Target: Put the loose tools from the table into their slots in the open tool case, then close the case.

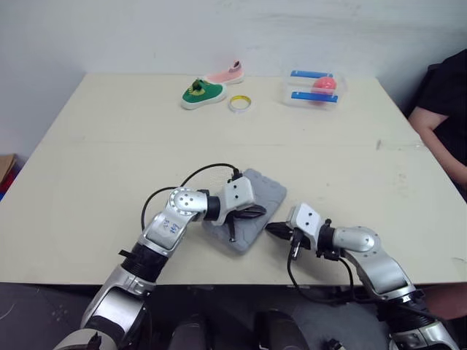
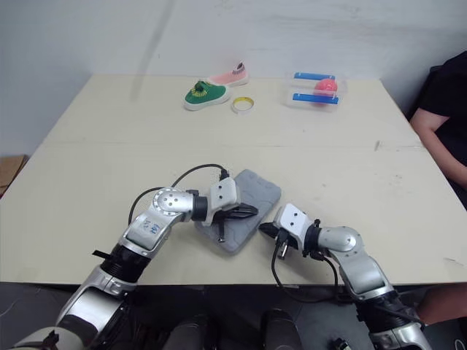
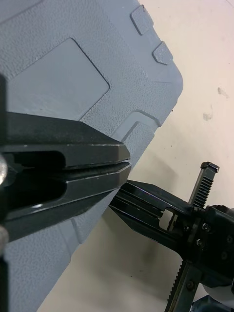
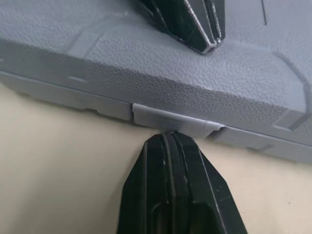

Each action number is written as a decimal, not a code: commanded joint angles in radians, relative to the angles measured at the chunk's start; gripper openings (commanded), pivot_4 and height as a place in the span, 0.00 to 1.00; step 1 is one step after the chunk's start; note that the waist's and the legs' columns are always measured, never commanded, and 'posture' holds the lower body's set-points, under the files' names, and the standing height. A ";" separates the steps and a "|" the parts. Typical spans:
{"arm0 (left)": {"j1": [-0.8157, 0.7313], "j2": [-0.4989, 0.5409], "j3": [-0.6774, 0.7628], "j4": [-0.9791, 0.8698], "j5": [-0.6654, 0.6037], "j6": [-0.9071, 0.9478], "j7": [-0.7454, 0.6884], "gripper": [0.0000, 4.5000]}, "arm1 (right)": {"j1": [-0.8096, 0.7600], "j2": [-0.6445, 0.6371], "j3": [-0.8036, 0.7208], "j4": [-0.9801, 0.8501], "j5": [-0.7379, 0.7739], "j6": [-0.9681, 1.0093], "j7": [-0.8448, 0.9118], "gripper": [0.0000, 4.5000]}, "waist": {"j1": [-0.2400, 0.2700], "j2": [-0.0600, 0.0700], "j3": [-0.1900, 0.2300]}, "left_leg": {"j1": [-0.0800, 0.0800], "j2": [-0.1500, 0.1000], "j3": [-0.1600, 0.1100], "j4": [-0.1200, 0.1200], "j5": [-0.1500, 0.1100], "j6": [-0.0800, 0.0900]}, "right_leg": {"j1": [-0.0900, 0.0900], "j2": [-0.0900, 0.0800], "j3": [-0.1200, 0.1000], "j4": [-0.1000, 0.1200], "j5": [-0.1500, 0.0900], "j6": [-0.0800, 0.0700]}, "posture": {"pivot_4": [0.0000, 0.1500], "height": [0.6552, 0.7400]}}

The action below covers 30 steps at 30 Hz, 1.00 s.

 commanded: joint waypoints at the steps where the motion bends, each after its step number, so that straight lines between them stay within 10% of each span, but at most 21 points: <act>1: 0.095 0.031 -0.068 0.104 0.053 0.058 -0.008 0.00 | -0.025 0.006 -0.010 -0.056 0.015 0.020 -0.011 0.00 | 0.000 0.000 -0.001 | 0.000 0.000 0.000 0.000 0.000 -0.001 | 0.000 0.000 0.000 0.000 0.000 0.000 | 1.00 1.00; 16: 0.181 0.178 0.475 -0.147 -0.297 -0.188 0.007 0.00 | 0.120 -0.258 -0.359 0.008 0.305 -0.230 0.324 0.00 | 0.005 0.009 0.029 | -0.008 0.001 -0.002 -0.003 0.006 0.003 | -0.007 0.002 -0.004 0.001 -0.001 -0.003 | 1.00 1.00; 18: 0.233 0.239 0.520 -0.174 -0.322 -0.124 0.000 0.12 | 0.107 -0.274 -0.406 0.037 0.317 -0.203 0.295 0.00 | 0.003 0.009 0.030 | -0.008 0.000 -0.001 -0.003 0.006 0.002 | -0.007 0.001 -0.003 0.000 -0.002 -0.002 | 1.00 1.00; 27: 0.565 0.437 0.792 -0.198 -0.243 -0.128 0.106 1.00 | 0.046 -0.379 -0.526 0.222 0.302 -0.325 0.331 0.88 | 0.009 0.009 0.038 | -0.014 0.000 0.000 -0.003 0.003 -0.001 | -0.013 0.001 -0.003 -0.006 -0.002 -0.002 | 1.00 1.00; 30: 0.623 0.413 0.864 -0.248 -0.276 -0.122 0.141 1.00 | 0.020 -0.385 -0.519 0.247 0.305 -0.340 0.350 0.94 | 0.024 0.010 0.039 | -0.023 0.000 0.001 -0.002 0.002 -0.006 | -0.022 0.000 -0.001 -0.004 -0.001 0.000 | 1.00 1.00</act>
